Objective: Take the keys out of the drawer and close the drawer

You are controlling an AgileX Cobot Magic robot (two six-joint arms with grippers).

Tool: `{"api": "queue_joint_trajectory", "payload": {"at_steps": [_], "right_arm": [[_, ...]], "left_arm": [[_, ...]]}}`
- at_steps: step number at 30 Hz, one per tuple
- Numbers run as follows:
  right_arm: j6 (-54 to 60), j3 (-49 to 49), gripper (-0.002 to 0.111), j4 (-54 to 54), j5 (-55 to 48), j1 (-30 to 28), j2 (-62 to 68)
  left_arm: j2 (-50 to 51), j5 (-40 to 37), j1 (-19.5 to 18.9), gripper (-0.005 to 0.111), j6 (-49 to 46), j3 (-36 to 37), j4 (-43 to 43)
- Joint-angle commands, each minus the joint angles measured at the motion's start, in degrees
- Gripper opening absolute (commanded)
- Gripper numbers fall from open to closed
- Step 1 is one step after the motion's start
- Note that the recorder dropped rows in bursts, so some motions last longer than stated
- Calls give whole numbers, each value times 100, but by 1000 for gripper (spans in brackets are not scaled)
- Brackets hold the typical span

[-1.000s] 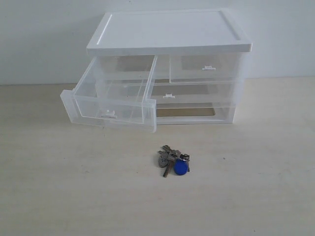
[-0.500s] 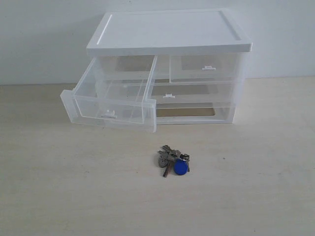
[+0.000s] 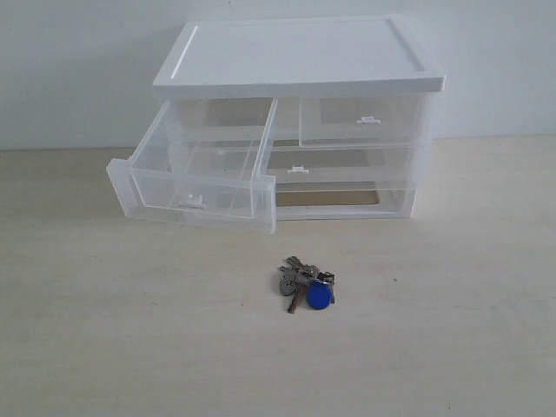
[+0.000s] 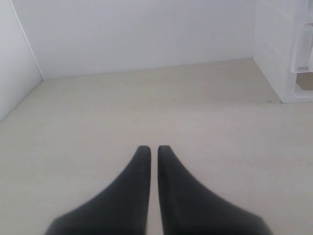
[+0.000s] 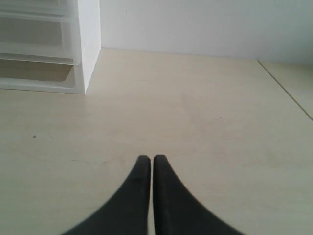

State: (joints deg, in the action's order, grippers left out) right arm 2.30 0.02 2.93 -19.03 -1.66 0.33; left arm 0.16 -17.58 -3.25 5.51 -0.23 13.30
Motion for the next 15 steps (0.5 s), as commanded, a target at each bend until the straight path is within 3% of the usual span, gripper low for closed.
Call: {"api": "queue_joint_trajectory", "payload": {"at_steps": [1,4,9,12,15], "right_arm": [[-4,-2,0,17,15,-16,-33],[-4,-2,0,17,15,-16,-33],[-27,-2,0,17,15,-16,-33],[-27,-2,0,17,15,-16,-33],[-27,-2,0,17,15,-16,-33]], "left_arm": [[-16,650,-14,5,-23,23,-50],[-16,1606,-14,5,873,23,-1501],[-16,3041,-14,5,1832,23,-2239],[-16,3576,-14,5,2526,23,-1976],[-16,3570,-14,4,3650,-169,-748]]}}
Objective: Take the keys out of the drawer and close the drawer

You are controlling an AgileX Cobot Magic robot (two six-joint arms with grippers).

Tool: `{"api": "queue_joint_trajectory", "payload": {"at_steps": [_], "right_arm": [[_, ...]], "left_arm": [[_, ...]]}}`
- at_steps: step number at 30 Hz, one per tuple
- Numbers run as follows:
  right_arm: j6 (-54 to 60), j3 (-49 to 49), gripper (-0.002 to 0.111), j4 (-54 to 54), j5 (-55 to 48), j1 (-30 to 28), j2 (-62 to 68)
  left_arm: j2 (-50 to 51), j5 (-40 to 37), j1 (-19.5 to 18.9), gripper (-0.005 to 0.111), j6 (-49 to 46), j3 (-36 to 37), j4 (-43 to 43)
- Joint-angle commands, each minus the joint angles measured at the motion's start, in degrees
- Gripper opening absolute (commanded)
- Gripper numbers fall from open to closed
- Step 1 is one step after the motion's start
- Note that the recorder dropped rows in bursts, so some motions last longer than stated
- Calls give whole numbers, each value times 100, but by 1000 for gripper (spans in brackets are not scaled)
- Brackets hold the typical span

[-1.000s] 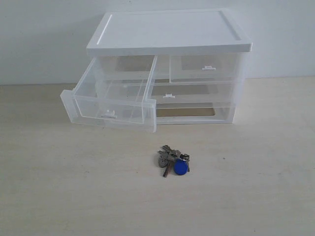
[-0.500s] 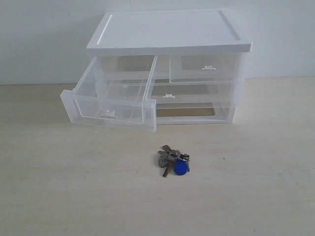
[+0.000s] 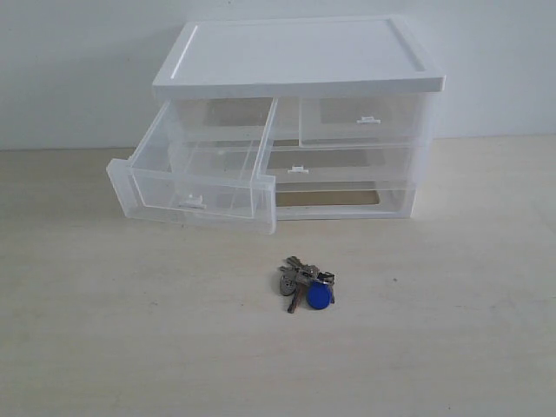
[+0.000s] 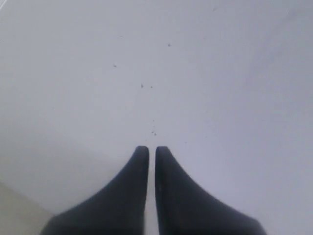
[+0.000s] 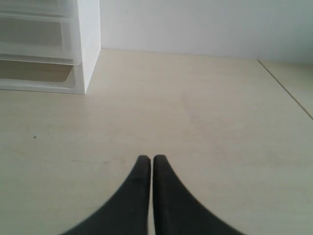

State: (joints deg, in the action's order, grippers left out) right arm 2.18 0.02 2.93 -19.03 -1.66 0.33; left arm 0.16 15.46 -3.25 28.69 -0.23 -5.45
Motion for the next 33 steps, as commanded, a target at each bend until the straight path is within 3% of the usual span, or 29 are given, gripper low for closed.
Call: {"api": "queue_joint_trajectory", "payload": {"at_steps": [1,7,10,13,18,20,23,28,33], "right_arm": [[-16,-2,0,17,15,-16,-33],[-16,-2,0,17,15,-16,-33],[-16,-2,0,17,15,-16,-33],[-16,-2,0,17,15,-16,-33],[-31,-2,0,17,15,-16,-33],[-33,-2,0,17,15,-5,-33],[-33,-2,0,17,15,-5,-33],[-33,-2,0,17,15,-5,-33],[-33,-2,0,17,15,-5,-33]], "left_arm": [[58,276,-14,4,1955,-415,1986],[1485,847,-14,4,4633,-1429,5986],[2431,1134,-14,4,4769,-1669,6900],[3393,1237,-14,4,4539,-1669,6951],[5030,2458,0,4,3579,-1568,7123],[5918,2429,0,4,3257,-1568,6778],[6762,3138,128,4,2564,-1568,6567],[7999,3248,1198,4,719,-1700,5733],[8973,3248,2344,4,-743,-2403,4253]]}}
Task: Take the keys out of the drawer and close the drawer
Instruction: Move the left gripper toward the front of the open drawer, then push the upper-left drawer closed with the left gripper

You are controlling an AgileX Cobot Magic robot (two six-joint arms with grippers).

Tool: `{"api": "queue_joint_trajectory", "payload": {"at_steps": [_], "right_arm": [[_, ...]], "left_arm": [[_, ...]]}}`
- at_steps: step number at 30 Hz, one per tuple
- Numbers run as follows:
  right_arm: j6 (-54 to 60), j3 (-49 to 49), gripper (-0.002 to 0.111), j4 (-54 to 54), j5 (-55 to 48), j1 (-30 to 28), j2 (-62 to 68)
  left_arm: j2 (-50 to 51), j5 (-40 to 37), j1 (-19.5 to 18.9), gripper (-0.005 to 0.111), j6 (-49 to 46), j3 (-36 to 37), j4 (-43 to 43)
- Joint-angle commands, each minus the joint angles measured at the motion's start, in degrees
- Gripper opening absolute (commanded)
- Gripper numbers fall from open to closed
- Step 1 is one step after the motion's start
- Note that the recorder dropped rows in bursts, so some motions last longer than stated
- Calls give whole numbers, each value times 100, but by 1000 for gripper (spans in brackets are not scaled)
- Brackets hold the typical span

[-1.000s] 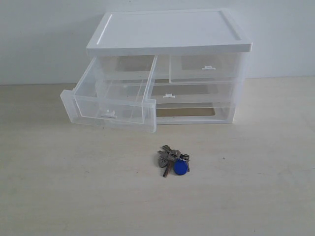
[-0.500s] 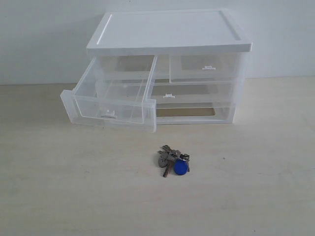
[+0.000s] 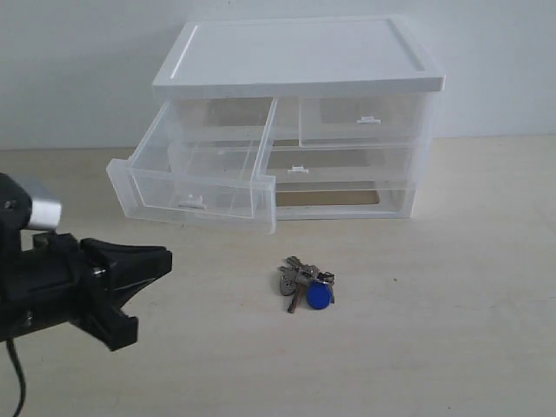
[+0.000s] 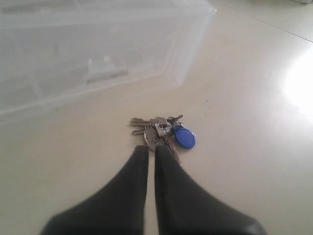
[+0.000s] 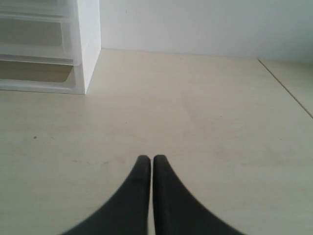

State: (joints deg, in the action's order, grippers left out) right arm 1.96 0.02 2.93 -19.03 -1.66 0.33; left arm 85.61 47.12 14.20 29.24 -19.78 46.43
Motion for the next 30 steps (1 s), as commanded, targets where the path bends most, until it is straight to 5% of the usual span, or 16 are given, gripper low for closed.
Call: {"api": "queue_joint_trajectory", "payload": {"at_steps": [1,7,20,25,30], "right_arm": [[-11,-2,0,17,15,-5,-33],[-22,-2,0,17,15,-4,-33],[-22,-2,0,17,15,-4,-33],[-11,-2,0,17,15,-4,-33],[-11,-2,0,17,15,-4,-33]], "left_arm": [[545,83,747,4,-828,-606,-935],[1148,-420,1226,4,-998,-1619,-1557],[1605,-879,1295,4,-1292,-2621,-1812],[1646,-1154,1295,4,-2716,-2892,-3284],[1881,-1143,1295,4,-3081,-3128,-3313]]}}
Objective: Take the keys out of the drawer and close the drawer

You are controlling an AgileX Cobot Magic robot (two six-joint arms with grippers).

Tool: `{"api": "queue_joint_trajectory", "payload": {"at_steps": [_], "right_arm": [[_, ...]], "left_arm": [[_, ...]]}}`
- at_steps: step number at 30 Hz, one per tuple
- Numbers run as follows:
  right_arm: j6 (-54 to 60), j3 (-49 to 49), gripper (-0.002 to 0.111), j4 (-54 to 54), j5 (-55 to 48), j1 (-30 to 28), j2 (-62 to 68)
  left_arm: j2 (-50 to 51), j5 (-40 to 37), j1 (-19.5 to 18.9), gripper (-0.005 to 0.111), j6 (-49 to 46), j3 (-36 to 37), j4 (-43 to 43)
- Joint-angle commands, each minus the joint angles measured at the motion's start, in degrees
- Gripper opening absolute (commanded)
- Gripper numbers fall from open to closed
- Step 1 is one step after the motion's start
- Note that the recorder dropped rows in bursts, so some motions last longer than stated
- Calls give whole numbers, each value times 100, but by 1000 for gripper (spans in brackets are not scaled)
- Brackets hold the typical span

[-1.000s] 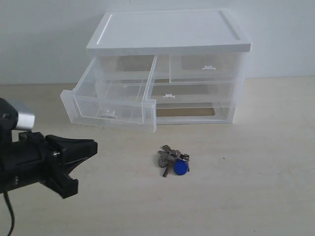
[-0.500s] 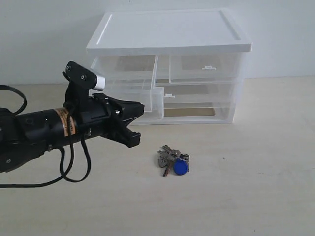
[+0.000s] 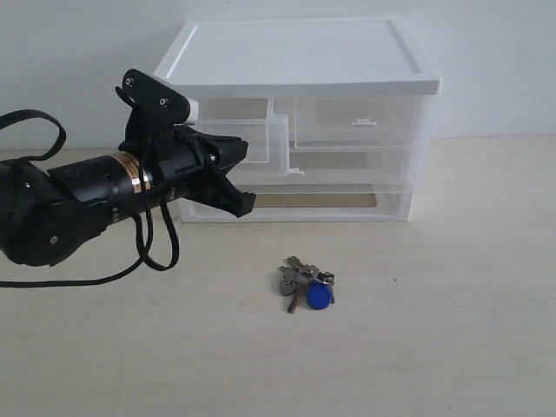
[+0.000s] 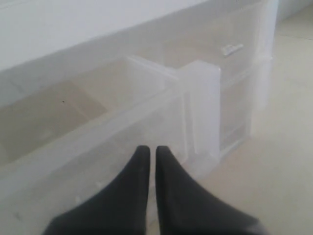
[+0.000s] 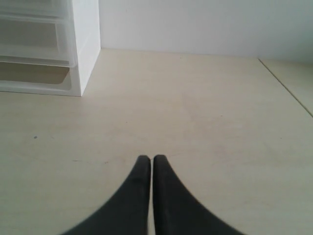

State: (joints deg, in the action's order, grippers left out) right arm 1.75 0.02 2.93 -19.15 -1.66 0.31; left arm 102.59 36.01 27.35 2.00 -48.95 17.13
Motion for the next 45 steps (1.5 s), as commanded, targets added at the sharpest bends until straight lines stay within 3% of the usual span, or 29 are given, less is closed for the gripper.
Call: {"api": "queue_joint_trajectory", "payload": {"at_steps": [1,18,28,31,35,45], "right_arm": [[11,-2,0,17,27,-4,-31],[-1,-2,0,17,27,-4,-31],[9,-2,0,17,27,-4,-31],[-6,-2,0,17,27,-4,-31],[-6,-2,0,17,27,-4,-31],[-6,-2,0,17,27,-4,-31]], "left_arm": [[248,-32,-21,4,-419,-258,-414],[1294,-293,-43,4,-824,-1676,-598],[1267,-757,-43,4,-707,-1798,-598],[978,-1065,-43,4,-590,-1596,-509],[349,-921,-43,4,-590,-924,-508],[-2144,-474,-32,4,-97,786,-531]]}}
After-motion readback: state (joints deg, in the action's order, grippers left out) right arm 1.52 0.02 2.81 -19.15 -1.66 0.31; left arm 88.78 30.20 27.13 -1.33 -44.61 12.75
